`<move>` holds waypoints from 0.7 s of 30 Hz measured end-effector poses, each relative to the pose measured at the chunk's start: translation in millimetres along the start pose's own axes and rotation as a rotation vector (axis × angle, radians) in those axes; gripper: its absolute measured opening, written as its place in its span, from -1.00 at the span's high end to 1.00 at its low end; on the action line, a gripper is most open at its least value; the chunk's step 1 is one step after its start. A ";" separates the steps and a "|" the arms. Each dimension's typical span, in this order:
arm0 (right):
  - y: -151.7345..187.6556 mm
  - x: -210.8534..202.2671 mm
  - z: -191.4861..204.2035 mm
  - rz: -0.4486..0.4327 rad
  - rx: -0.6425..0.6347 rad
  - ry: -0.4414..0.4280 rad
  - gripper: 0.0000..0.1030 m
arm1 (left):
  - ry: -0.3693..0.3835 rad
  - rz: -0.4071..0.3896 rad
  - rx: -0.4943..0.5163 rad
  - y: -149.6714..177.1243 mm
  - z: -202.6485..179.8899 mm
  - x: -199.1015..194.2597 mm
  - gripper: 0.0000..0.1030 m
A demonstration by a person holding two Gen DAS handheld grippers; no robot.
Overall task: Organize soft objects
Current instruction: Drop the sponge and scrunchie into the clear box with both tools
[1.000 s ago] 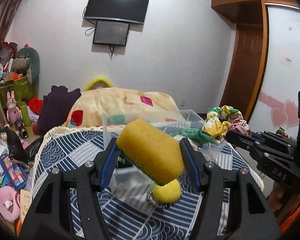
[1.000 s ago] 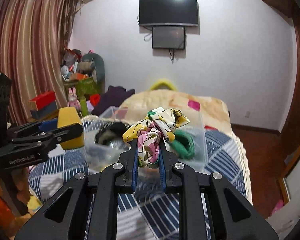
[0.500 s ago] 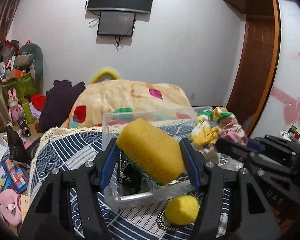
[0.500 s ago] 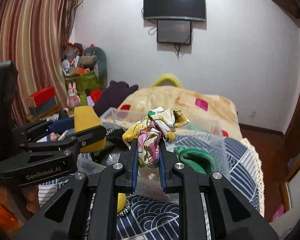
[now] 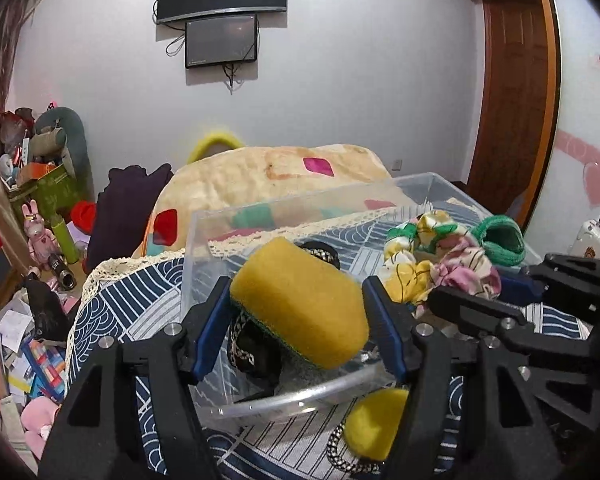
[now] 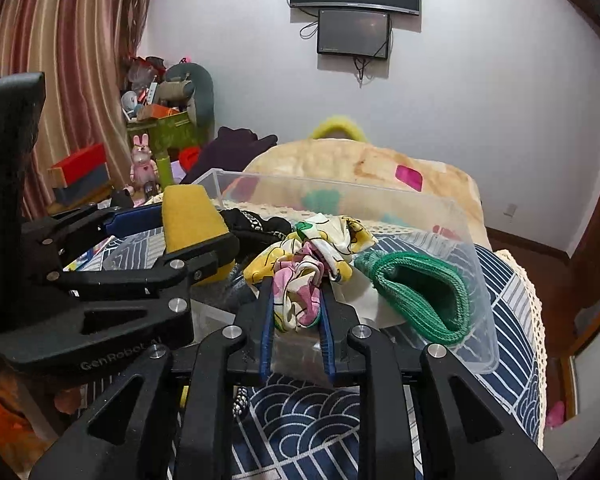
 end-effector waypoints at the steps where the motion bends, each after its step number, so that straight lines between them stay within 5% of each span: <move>1: -0.5 -1.5 0.0 -0.001 -0.001 0.004 0.56 | 0.004 0.005 -0.005 1.3 0.7 -0.2 -0.30; 8: 0.4 -16.8 1.0 -0.015 0.007 -0.009 0.35 | 0.059 0.037 -0.083 8.4 6.6 -11.7 -0.31; 17: 9.6 -33.4 6.6 -0.031 -0.008 -0.031 0.35 | 0.052 -0.013 -0.052 12.5 4.1 -48.2 -0.46; 21: 19.6 -29.4 19.8 0.001 0.002 -0.104 0.22 | 0.070 0.018 -0.040 33.5 3.4 -55.9 -0.47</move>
Point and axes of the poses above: each gripper's, at about its wrist camera, not at the fingertips, and x roughly the way its jaws point, z to its left, y to its underside, the point moved 10 cm from there along x, roughly the way its jaws point, and after that the axes turned 6 degrees about y, right-handed, at the moved point
